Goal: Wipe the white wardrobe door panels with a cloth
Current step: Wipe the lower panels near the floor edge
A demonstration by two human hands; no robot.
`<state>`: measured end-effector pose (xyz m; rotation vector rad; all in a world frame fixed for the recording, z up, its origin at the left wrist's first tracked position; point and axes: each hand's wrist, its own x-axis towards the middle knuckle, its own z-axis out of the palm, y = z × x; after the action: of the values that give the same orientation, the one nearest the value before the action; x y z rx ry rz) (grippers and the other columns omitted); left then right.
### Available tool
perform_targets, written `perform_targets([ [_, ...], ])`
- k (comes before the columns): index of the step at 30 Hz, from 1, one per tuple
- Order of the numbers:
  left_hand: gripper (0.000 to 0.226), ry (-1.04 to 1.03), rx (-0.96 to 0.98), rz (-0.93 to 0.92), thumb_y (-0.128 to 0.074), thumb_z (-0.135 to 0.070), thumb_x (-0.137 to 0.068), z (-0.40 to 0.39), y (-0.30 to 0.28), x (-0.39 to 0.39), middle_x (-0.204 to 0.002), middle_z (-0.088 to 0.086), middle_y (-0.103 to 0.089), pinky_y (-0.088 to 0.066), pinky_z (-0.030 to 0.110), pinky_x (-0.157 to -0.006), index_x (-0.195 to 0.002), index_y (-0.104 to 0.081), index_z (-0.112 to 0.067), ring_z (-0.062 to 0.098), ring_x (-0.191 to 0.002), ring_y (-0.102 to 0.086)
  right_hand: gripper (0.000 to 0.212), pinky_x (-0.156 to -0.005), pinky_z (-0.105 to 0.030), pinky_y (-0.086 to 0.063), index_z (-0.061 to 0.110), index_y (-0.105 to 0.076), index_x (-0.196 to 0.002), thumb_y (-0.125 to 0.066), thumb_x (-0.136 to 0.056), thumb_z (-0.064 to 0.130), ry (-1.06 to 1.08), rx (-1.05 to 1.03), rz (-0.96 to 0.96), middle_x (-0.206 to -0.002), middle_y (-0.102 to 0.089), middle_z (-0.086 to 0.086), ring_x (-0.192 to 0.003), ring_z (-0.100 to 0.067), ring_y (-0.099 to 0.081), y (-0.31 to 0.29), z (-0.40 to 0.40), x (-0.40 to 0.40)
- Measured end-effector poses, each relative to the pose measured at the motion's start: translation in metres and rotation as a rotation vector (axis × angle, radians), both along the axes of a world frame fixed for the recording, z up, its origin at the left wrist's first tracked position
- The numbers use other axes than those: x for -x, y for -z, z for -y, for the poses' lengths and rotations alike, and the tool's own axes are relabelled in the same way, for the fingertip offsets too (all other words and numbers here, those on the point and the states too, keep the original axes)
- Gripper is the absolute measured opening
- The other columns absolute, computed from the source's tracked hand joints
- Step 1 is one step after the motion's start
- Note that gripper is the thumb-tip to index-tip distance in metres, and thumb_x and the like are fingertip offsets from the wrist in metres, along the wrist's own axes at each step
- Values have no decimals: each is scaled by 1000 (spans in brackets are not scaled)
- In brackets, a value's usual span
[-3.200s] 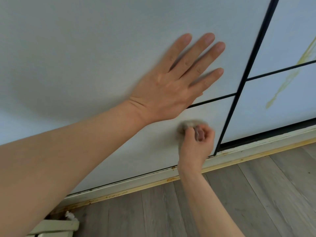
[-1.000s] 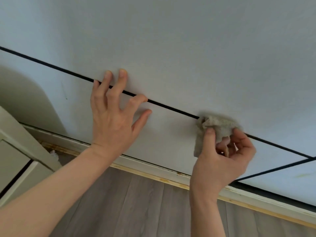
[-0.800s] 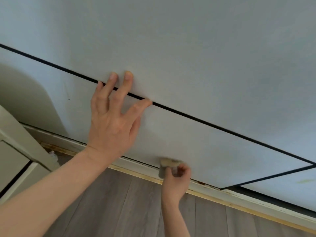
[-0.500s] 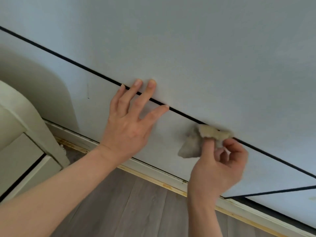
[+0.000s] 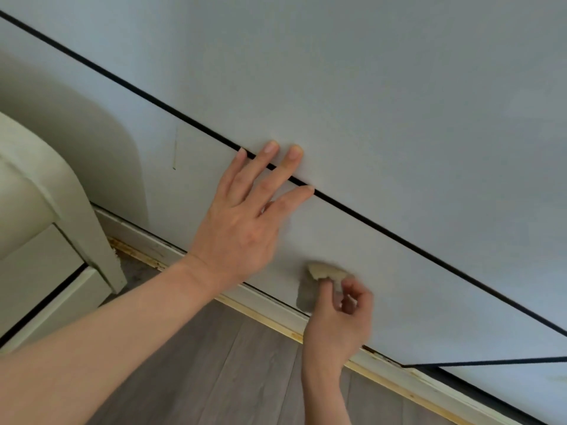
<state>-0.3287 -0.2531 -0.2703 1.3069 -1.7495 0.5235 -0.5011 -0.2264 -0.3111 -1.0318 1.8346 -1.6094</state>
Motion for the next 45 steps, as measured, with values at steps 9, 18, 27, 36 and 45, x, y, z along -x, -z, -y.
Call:
perform_targets([
  [9, 19, 36, -65, -319, -51, -2, -89, -27, 24, 10, -106, 14, -61, -46, 32, -85, -106, -53, -8, 27, -96, -55, 34, -70, -8, -42, 32, -53, -86, -77, -79, 10, -168, 203, -355, -90, -59, 1, -76, -5, -55, 27, 15, -14],
  [18, 19, 107, -1193, -1660, -56, -27, -97, -40, 63, 57, -94, 10, -71, -56, 39, -69, -100, -59, -9, 26, -82, -69, 9, -58, -13, -47, 30, -68, -83, -73, -91, 29, -345, -303, -268, -73, -72, 11, -68, -1, -67, 15, 1, -18],
  [27, 13, 239, -631, -1981, -66, -3, -91, -28, -10, 103, -95, 19, -68, -52, 21, -57, -101, -58, -8, 22, -74, -67, 27, -100, -38, -52, 5, -76, -114, -54, -97, 5, -798, 684, -1175, -117, -72, -5, -117, -24, -64, -129, 22, 39],
  [36, 14, -165, -632, -1891, -64, -15, -96, -27, 47, 124, -96, -10, -66, -52, 19, -70, -97, -56, -26, 14, -94, -67, 60, -128, -50, -10, 8, -49, -151, -54, -93, 23, -377, 1065, -2059, -161, -38, -15, -155, -36, -21, -124, 98, 77],
  [45, 15, 117, -312, -1826, -69, -26, -92, -18, -25, 110, -99, -2, -69, -60, 30, -74, -101, -58, -23, 12, -87, -69, 69, -127, -51, -11, 10, -49, -151, -62, -87, 34, -294, 1104, -2073, -162, -35, -14, -155, -36, -22, -121, 103, 77],
])
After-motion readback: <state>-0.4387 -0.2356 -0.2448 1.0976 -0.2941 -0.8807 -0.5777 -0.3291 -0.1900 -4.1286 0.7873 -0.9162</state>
